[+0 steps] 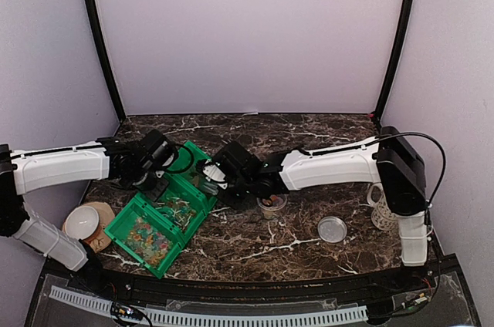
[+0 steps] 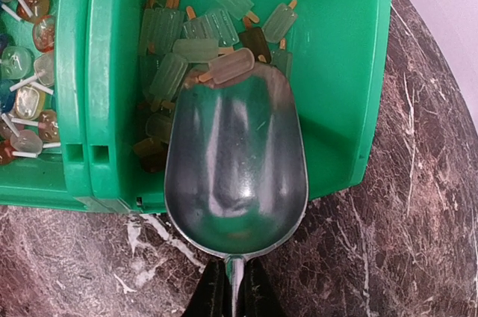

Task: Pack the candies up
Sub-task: Scoop the fake candies from the plate.

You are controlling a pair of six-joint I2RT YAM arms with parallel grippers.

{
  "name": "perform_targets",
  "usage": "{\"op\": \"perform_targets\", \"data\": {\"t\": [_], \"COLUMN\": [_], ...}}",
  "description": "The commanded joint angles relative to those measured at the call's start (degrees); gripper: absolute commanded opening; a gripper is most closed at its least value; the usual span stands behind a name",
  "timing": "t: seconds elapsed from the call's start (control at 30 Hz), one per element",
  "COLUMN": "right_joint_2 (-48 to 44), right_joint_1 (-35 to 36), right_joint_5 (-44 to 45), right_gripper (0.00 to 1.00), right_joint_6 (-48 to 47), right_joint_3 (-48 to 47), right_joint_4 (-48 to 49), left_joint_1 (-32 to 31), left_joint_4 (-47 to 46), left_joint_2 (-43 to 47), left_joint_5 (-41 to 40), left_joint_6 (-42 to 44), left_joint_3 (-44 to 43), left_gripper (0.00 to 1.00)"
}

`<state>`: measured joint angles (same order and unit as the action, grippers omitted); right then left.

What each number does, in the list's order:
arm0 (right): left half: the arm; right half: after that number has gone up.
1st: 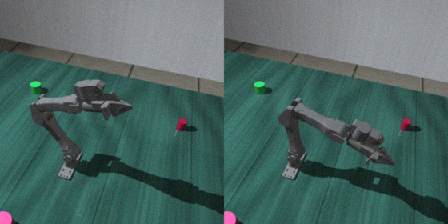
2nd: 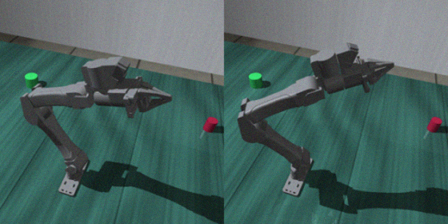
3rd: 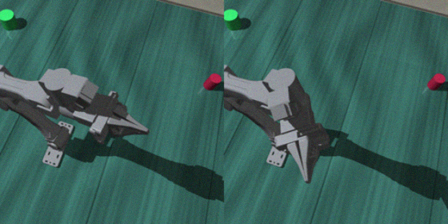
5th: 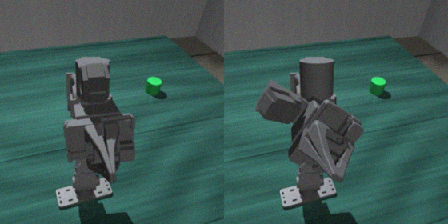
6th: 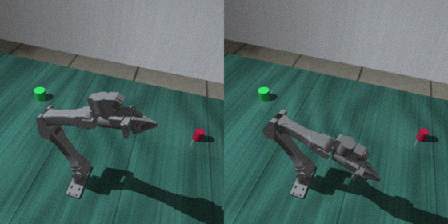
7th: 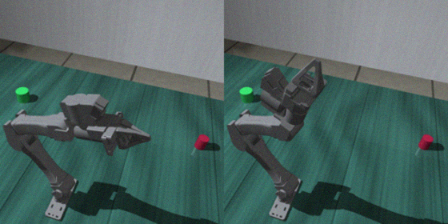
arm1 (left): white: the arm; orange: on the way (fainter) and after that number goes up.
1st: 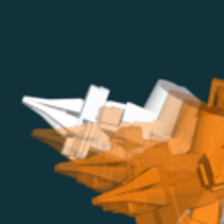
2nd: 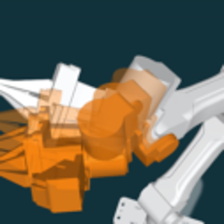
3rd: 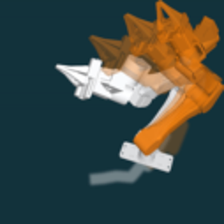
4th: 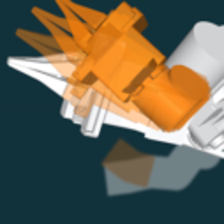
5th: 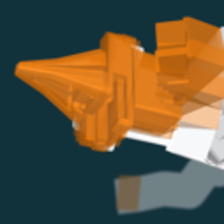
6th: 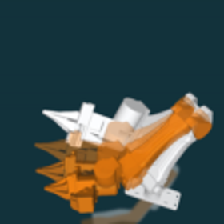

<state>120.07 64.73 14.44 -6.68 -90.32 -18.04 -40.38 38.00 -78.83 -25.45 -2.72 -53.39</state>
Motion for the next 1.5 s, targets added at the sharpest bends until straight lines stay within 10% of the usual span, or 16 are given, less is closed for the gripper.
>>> {"op": "perform_targets", "data": {"t": [0.0, 0.97, 1.47], "right_joint_2": [3.6, -5.6, 0.3], "right_joint_1": [0.0, 0.0, 0.5], "right_joint_5": [-8.8, -4.5, -1.0], "right_gripper": [0.0, 0.0, 0.0], "right_joint_6": [-1.8, -0.8, 5.2], "right_joint_3": [4.8, 1.3, 2.2], "right_joint_4": [11.3, -24.7, -6.6], "left_joint_1": [-3.9, 4.8, 4.8], "left_joint_4": [-12.8, -24.9, -30.2], "left_joint_2": [4.0, -9.9, -10.3], "left_joint_5": [19.5, 24.8, 17.8], "left_joint_6": [3.0, 26.6, 31.2], "left_joint_3": [1.0, -3.0, -4.2], "left_gripper": [0.0, 0.0, 0.0]}}
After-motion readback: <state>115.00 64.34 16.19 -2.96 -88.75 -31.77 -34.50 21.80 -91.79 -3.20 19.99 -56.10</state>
